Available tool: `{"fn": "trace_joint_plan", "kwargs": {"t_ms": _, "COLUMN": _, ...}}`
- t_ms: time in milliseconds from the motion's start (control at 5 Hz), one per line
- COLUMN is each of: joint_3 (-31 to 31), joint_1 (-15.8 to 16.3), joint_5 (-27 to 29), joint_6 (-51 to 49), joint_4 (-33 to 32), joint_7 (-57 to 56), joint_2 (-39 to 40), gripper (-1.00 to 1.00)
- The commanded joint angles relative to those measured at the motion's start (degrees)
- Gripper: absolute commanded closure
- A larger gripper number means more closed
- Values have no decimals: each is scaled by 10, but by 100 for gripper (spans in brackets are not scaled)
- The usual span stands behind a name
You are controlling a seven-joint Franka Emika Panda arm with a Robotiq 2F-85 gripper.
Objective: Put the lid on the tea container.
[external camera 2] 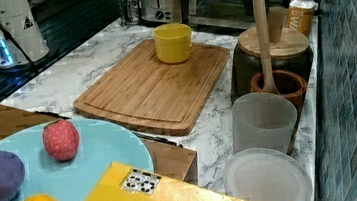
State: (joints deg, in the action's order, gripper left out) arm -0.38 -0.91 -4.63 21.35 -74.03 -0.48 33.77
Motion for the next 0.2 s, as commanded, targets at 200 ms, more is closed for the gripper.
{"fn": "trace_joint_plan", "kwargs": {"t_ms": 200, "joint_3": 3, "joint_1": 4, "joint_5": 5, "joint_6": -6, "joint_4": 66, "joint_7": 2, "joint_2": -29, "gripper": -100}}
